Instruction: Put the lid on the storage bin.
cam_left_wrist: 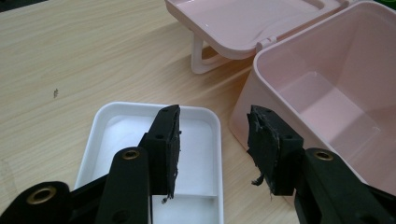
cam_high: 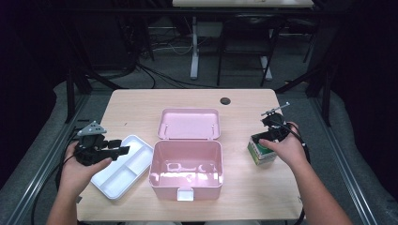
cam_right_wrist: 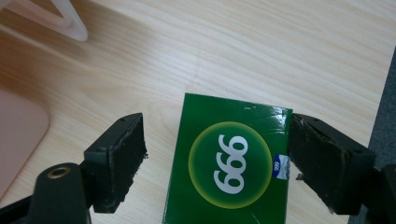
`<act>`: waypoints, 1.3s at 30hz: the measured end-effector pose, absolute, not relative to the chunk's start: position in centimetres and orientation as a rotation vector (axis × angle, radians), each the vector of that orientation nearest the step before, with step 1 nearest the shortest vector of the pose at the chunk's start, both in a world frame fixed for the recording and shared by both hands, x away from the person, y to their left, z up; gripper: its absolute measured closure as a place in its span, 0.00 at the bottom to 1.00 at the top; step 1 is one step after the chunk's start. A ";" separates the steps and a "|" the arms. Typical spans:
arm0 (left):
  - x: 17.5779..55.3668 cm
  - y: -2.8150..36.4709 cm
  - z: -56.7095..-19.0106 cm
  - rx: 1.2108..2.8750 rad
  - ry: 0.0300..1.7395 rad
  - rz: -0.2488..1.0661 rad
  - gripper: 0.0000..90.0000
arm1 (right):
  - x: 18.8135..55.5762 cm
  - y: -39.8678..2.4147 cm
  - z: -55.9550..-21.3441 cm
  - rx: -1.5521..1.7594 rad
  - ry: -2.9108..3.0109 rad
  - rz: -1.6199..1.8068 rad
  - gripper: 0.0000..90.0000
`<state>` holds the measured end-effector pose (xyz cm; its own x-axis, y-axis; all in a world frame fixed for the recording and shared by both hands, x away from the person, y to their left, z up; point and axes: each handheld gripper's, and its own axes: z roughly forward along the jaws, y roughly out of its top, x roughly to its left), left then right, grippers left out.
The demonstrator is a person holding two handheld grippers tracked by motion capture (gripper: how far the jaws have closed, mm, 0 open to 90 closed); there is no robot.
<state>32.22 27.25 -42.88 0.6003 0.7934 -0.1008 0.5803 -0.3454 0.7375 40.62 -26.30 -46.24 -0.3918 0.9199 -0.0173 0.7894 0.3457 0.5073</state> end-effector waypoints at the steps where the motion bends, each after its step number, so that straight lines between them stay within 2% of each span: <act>1: 32.2 27.3 -42.9 2.061 1.084 0.355 0.60 | 40.7 -26.3 -46.4 1.523 2.302 0.613 0.21; 18: 32.3 27.3 -43.0 2.062 1.089 0.349 0.60 | 41.5 -26.9 -48.7 1.624 2.330 0.555 0.17; 30: 32.3 27.3 -43.1 2.062 1.087 0.345 0.60 | 41.7 -27.3 -48.8 1.637 2.326 0.540 0.16; 35: 32.4 27.3 -43.1 2.060 1.085 0.344 0.60 | 41.7 -27.3 -48.8 1.641 2.344 0.526 0.10; 39: 32.4 27.3 -43.2 2.062 1.090 0.340 0.60 | 41.8 -27.3 -49.2 1.653 2.348 0.488 0.09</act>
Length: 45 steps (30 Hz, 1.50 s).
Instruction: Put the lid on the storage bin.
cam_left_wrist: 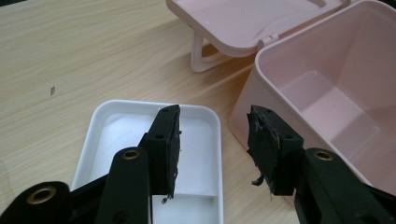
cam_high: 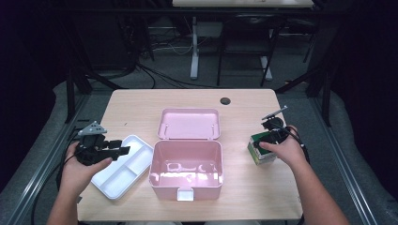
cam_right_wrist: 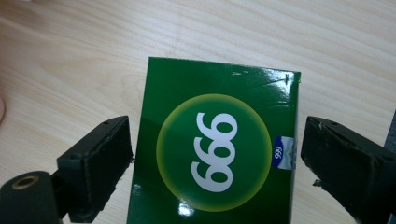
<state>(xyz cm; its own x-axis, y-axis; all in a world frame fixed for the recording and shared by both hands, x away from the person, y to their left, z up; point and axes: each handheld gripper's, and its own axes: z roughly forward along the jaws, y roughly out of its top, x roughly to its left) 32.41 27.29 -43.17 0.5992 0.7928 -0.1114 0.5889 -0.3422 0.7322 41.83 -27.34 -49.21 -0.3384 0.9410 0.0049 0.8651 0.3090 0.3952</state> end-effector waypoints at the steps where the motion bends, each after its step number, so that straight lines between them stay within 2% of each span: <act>1: 32.4 27.3 -43.2 2.062 1.090 0.341 0.60 | 41.8 -27.4 -49.3 1.653 2.345 0.483 0.09; 13: 32.4 27.3 -43.2 2.061 1.092 0.339 0.60 | 41.8 -27.2 -49.4 1.672 2.379 0.462 0.16; 30: 32.5 27.2 -43.3 2.068 1.086 0.335 0.60 | 41.0 -25.0 -48.8 1.479 2.626 0.296 0.17; 45: 32.5 27.1 -43.4 2.066 1.093 0.327 0.60 | 41.2 -24.5 -48.6 1.466 2.684 0.212 0.16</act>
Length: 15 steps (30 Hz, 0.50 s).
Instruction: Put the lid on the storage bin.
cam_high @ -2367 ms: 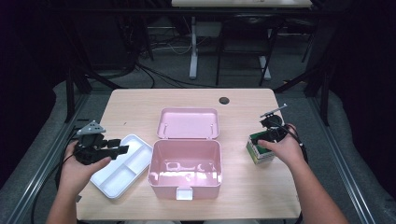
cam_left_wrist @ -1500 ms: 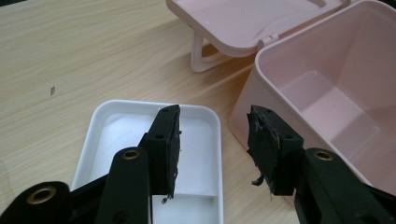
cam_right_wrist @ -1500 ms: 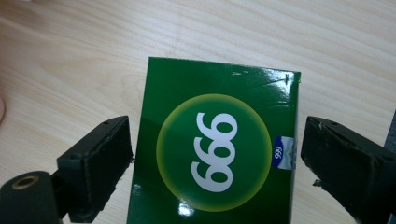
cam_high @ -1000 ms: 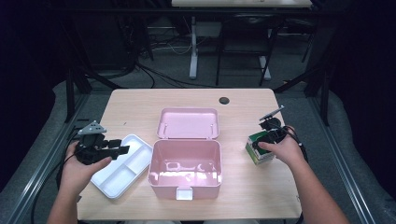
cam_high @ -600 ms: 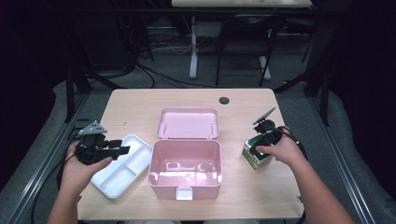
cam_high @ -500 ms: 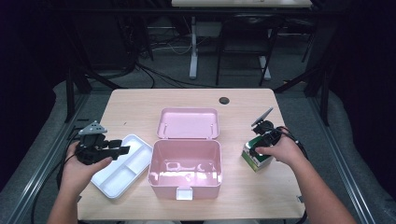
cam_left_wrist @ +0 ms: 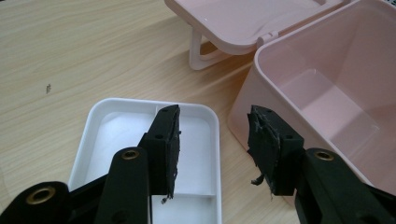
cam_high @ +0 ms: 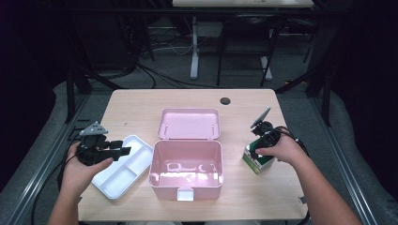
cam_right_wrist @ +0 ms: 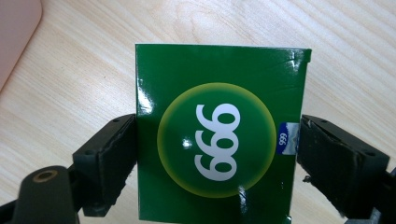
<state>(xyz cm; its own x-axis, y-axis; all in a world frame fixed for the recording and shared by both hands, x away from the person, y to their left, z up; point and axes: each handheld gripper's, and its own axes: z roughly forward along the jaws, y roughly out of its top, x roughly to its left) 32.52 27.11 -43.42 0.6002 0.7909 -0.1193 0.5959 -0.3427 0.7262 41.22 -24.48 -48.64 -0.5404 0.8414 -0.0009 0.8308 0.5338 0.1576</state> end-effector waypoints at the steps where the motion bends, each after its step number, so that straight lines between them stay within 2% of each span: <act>1: 32.5 27.1 -43.5 2.066 1.093 0.327 0.60 | 41.3 -24.5 -48.6 1.465 2.683 0.210 0.16; 15: 32.6 27.0 -43.5 2.073 1.093 0.325 0.59 | 41.9 -24.4 -48.0 1.484 2.735 0.102 0.16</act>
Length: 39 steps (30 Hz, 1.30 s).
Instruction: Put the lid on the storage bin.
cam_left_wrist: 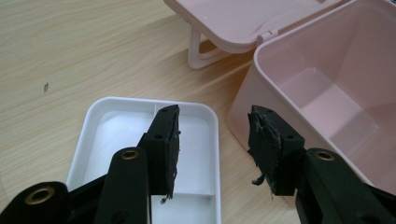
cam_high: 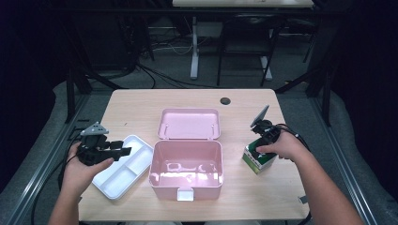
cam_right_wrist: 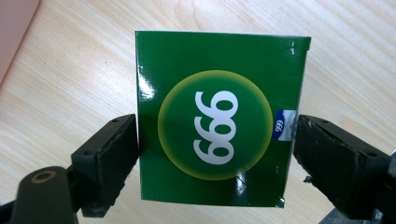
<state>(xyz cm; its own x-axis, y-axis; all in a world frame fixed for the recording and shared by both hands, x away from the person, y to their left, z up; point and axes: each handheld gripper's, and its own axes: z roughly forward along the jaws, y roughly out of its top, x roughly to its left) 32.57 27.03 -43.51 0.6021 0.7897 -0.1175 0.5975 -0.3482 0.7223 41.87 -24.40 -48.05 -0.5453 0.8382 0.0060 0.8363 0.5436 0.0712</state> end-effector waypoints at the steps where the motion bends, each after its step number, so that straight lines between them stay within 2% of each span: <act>1: 32.6 27.0 -43.5 2.073 1.091 0.324 0.59 | 41.9 -24.4 -48.1 1.482 2.744 0.113 0.16; 39: 32.6 27.3 -43.5 2.062 1.095 0.321 0.59 | 42.3 -24.0 -48.7 1.478 2.753 0.056 0.17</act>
